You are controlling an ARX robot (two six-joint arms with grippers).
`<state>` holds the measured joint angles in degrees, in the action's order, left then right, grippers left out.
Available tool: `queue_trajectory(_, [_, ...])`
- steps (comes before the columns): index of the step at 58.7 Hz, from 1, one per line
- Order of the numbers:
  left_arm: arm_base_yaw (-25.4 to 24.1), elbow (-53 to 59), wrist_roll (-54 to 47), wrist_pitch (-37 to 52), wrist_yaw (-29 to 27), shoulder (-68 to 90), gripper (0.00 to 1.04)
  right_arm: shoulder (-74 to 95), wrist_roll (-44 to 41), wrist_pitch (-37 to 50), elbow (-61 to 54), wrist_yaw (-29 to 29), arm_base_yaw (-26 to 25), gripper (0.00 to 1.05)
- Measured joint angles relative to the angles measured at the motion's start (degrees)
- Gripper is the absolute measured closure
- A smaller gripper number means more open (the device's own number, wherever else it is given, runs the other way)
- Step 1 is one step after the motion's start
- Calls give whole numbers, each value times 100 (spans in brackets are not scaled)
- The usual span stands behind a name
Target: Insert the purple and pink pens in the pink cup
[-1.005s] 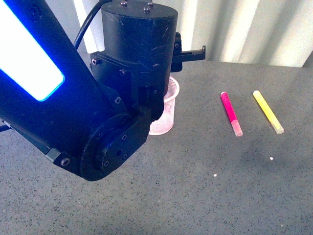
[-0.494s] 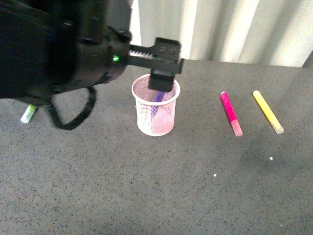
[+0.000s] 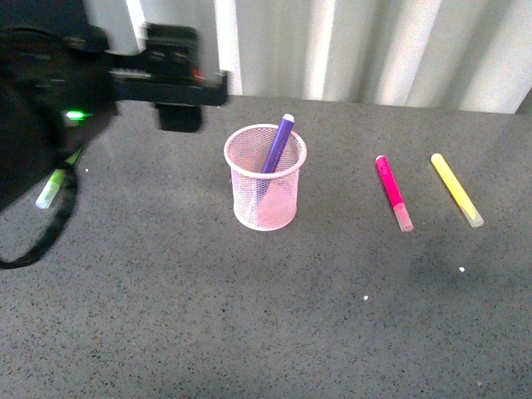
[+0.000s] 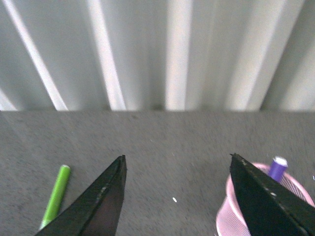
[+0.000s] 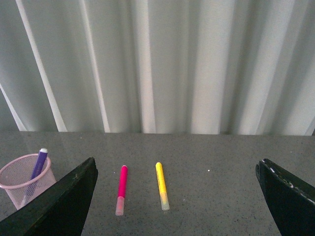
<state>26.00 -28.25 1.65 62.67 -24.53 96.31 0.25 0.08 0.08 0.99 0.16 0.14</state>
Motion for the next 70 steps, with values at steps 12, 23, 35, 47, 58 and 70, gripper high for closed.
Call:
queue_trajectory(12, [-831, 1362, -79, 354, 730, -1467, 85, 0, 0, 0, 0, -7, 0, 7])
queue_trajectory(23, [-1283, 1943, -122, -28, 1185, -2439, 101, 0, 0, 0, -2, -7, 0, 7])
queue_trajectory(35, [-1808, 2476, -122, -986, 1707, -3917, 101, 0, 0, 0, -2, -4, 0, 7])
queue_trajectory(47, [-2243, 2697, -122, -1923, 2199, -5082, 101, 0, 0, 0, 0, -4, 0, 7])
queue_trajectory(58, [-2583, 2704, -122, -2723, 2428, -6006, 101, 0, 0, 0, 0, -7, 0, 7])
queue_trajectory(70, [-2586, 2706, -125, -3375, 2437, -6706, 101, 0, 0, 0, 0, -4, 0, 7])
